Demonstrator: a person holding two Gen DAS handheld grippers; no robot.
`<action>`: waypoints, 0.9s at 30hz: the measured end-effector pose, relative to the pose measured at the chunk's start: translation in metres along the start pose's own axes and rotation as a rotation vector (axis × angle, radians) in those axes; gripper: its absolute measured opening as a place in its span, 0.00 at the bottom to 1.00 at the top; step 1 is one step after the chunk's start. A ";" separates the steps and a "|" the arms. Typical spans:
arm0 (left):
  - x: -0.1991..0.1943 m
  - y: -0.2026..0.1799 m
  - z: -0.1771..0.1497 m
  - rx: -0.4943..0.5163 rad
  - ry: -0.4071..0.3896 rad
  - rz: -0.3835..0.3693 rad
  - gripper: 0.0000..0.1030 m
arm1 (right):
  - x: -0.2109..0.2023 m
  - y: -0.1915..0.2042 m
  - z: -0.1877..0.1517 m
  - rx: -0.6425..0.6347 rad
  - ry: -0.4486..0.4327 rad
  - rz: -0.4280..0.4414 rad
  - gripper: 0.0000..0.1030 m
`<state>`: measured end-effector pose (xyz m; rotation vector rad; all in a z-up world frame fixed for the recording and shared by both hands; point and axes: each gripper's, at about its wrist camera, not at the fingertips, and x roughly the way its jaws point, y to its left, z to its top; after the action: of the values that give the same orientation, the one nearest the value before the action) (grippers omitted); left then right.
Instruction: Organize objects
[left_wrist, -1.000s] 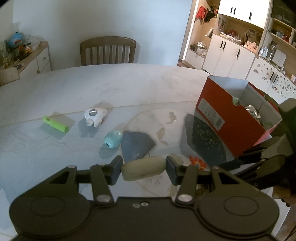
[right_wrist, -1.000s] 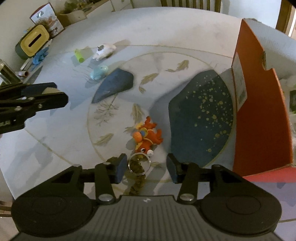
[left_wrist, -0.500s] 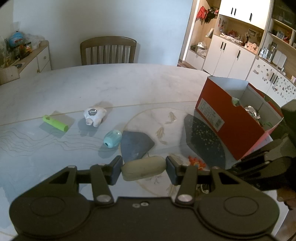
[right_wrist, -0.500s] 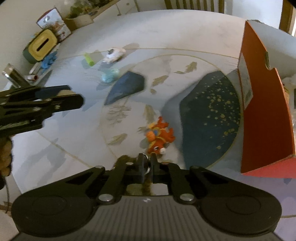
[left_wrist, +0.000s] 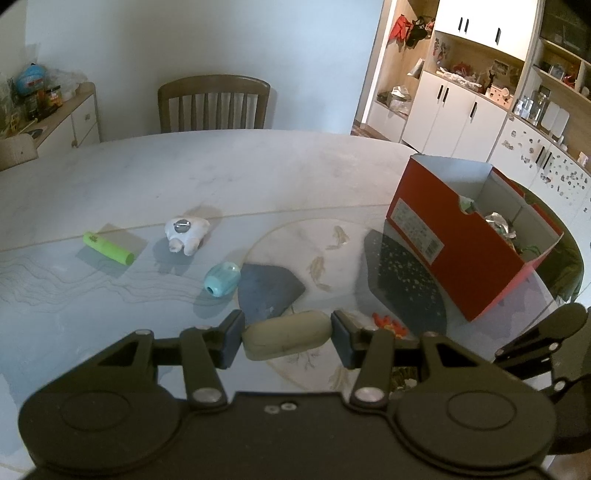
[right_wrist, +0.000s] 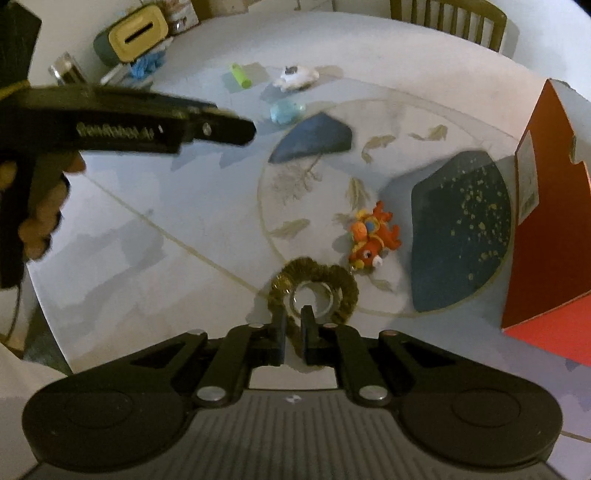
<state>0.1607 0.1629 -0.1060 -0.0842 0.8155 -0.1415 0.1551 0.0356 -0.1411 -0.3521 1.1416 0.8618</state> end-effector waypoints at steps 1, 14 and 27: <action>-0.001 0.000 0.000 0.002 0.000 0.000 0.48 | 0.003 0.000 -0.001 -0.001 0.007 -0.006 0.08; -0.002 0.000 -0.004 0.005 0.008 0.001 0.48 | 0.019 0.011 -0.004 -0.042 0.027 -0.007 0.29; -0.004 -0.002 -0.002 -0.002 0.005 -0.002 0.48 | -0.005 0.009 -0.004 -0.032 -0.065 -0.078 0.08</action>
<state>0.1560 0.1611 -0.1042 -0.0870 0.8202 -0.1429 0.1451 0.0370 -0.1363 -0.3897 1.0479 0.8177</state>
